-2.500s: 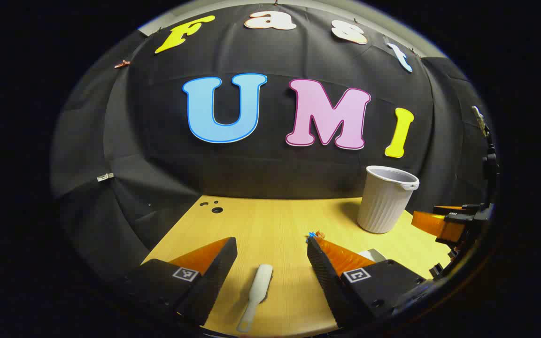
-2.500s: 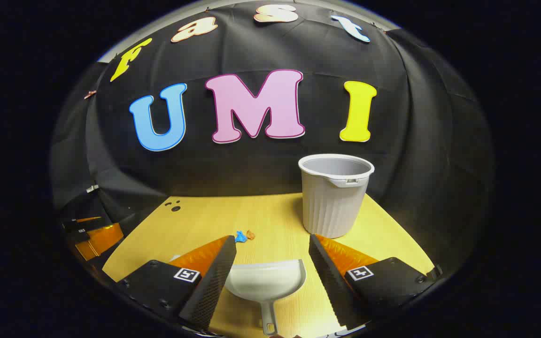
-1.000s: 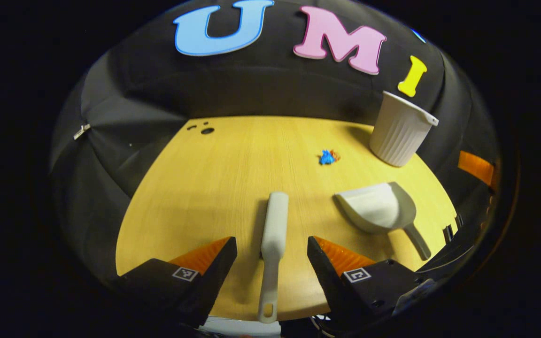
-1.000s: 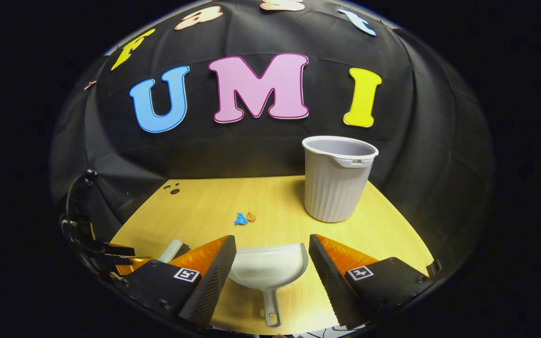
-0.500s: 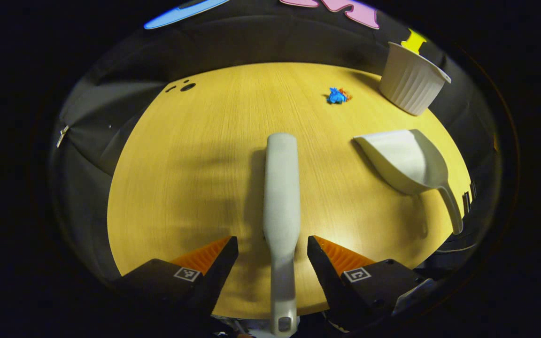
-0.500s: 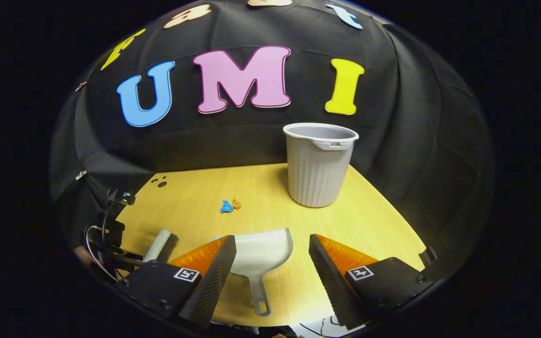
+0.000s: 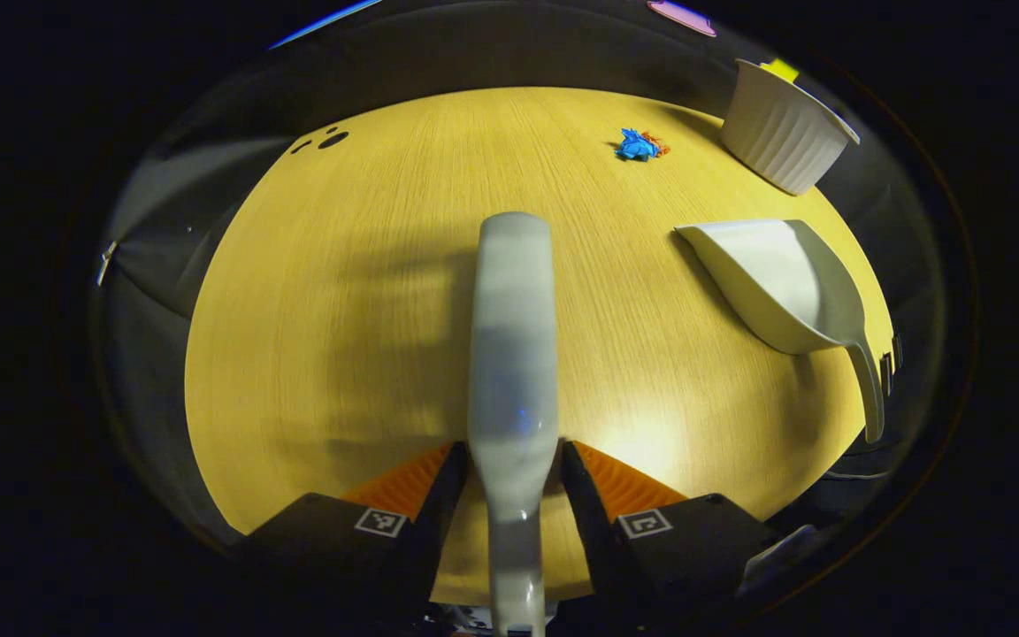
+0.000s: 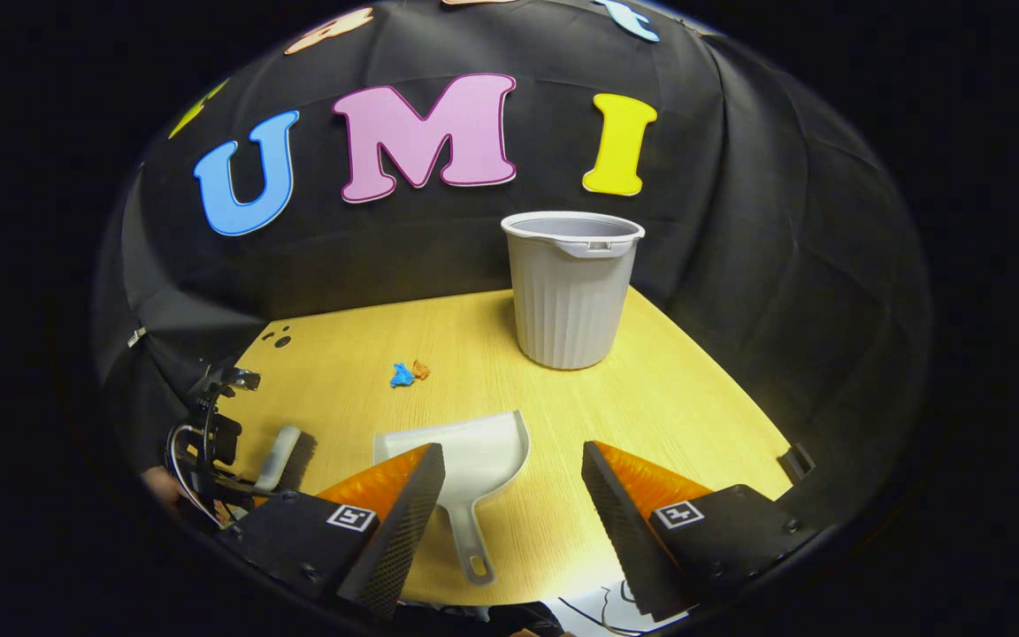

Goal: Pick up the small broom and dustpan from the desktop, sweep the trash into the dustpan with the broom, and then empty the trash into the garbage bin.

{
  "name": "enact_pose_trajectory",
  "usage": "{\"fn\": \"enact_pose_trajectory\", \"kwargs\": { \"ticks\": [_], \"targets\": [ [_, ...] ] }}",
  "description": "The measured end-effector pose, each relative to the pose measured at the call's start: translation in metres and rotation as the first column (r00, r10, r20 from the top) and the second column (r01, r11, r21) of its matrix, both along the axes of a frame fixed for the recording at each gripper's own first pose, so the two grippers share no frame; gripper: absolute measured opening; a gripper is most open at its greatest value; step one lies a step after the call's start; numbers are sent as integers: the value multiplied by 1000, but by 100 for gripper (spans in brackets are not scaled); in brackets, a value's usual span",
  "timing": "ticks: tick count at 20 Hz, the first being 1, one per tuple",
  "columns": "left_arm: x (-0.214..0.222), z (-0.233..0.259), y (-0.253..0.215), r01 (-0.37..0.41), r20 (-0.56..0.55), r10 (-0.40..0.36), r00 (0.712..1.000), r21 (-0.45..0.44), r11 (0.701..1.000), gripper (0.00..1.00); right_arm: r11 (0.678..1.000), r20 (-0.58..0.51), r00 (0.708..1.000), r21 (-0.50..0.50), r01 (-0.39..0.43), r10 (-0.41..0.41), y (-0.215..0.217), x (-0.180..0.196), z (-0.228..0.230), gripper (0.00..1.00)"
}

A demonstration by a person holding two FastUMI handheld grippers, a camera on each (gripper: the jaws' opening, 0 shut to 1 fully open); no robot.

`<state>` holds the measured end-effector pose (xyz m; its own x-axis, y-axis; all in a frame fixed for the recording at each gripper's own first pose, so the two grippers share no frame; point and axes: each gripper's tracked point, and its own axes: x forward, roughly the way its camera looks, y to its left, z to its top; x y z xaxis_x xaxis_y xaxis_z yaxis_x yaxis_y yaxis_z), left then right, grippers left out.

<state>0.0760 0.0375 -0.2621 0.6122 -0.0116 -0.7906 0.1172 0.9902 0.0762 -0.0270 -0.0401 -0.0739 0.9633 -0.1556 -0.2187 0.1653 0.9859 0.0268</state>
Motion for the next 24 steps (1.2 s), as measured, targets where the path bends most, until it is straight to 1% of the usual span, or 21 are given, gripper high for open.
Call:
{"fn": "enact_pose_trajectory", "kwargs": {
  "ticks": [2,5,8,11,12,13,15,19,20,21,24],
  "targets": [
    [3,0,-1,-11,10,11,1000,-4,1000,63,1000,-22,1000,8,-18,18,6,4,-6,98],
    [4,1,1,-37,13,37,999,-18,999,39,999,-66,997,14,-41,42,14,12,-18,98],
    [6,1,2,-34,33,35,999,-27,999,34,998,-118,991,26,-63,66,22,20,-33,98],
    [1,4,3,-35,57,38,998,-55,998,28,996,-182,979,40,-82,88,28,26,-53,98],
    [-2,6,5,-37,68,42,997,-63,997,29,995,-206,974,45,-84,92,29,28,-59,98],
    [-4,9,8,-40,83,46,996,-67,997,27,995,-235,968,48,-82,91,28,30,-69,98],
    [-12,16,12,-48,100,55,993,-78,996,26,996,-280,956,54,-73,85,26,32,-83,98],
    [-29,26,21,-83,101,95,990,-113,990,26,996,-358,931,65,-57,76,23,39,-110,98],
    [-32,28,24,-92,103,104,989,-115,989,27,996,-375,924,67,-60,81,24,41,-115,99],
    [-35,30,26,-101,105,114,988,-120,988,24,996,-391,916,64,-64,84,25,43,-122,99],
    [-45,35,31,-132,108,148,983,-136,982,25,996,-449,889,31,-89,93,29,51,-140,99]
  ]
}}
